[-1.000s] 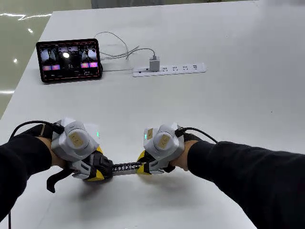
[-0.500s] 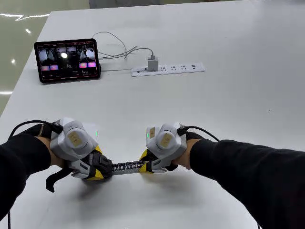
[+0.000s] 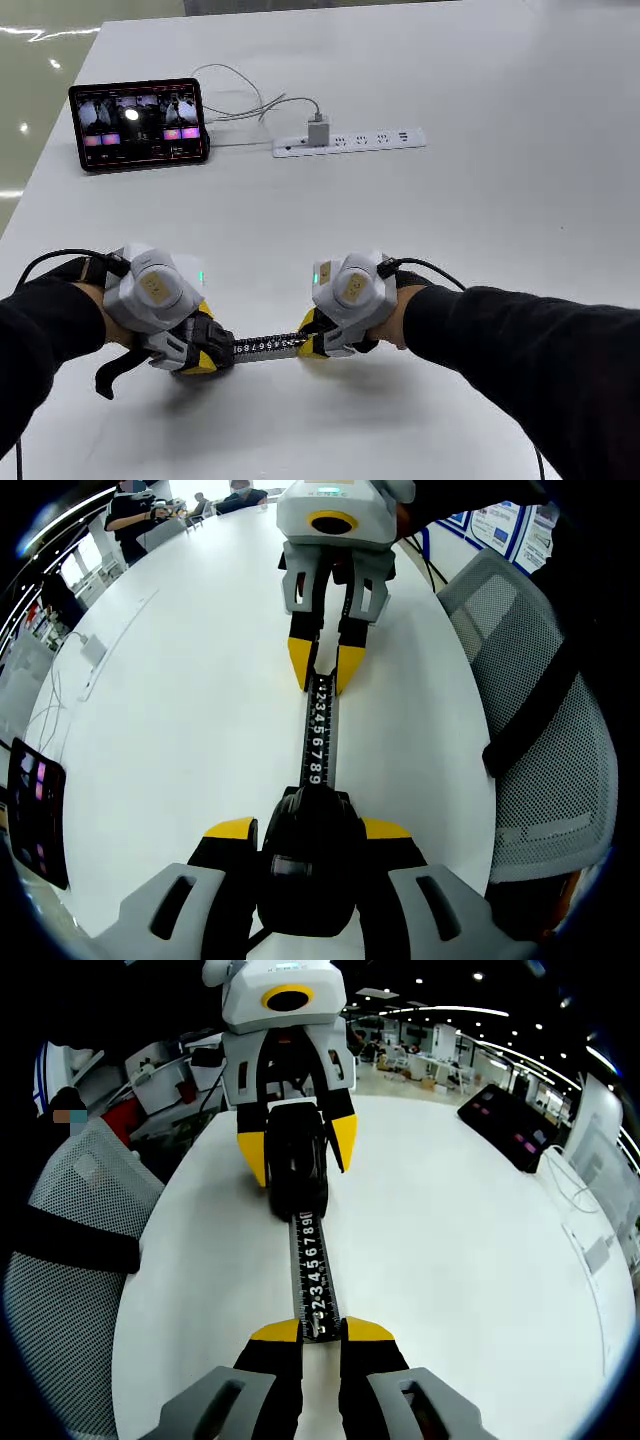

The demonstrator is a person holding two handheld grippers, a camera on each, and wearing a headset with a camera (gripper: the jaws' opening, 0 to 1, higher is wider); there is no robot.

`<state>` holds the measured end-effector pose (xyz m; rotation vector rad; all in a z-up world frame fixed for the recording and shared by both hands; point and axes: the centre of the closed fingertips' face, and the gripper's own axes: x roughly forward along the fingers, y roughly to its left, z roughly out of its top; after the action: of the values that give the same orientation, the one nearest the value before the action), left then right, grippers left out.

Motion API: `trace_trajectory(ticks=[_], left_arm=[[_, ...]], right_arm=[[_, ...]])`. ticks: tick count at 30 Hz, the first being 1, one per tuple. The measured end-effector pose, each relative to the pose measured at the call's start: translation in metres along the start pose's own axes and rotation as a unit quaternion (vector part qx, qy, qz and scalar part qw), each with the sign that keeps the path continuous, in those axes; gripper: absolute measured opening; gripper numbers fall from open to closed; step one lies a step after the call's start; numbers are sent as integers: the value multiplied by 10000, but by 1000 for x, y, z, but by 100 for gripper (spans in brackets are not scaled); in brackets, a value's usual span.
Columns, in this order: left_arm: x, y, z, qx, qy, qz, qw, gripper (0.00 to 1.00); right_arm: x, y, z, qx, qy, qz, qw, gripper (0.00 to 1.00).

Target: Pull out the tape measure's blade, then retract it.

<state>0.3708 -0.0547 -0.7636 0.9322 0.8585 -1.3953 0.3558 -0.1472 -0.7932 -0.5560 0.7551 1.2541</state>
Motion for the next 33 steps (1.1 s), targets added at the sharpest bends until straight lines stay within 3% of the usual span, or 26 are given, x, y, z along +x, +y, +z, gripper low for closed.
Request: trace_trajectory(ticks=[33], left_arm=[[1,2,-1,14,13,-2,10000,33]], right_arm=[[-8,-1,-9,93,20,-2,10000,9]])
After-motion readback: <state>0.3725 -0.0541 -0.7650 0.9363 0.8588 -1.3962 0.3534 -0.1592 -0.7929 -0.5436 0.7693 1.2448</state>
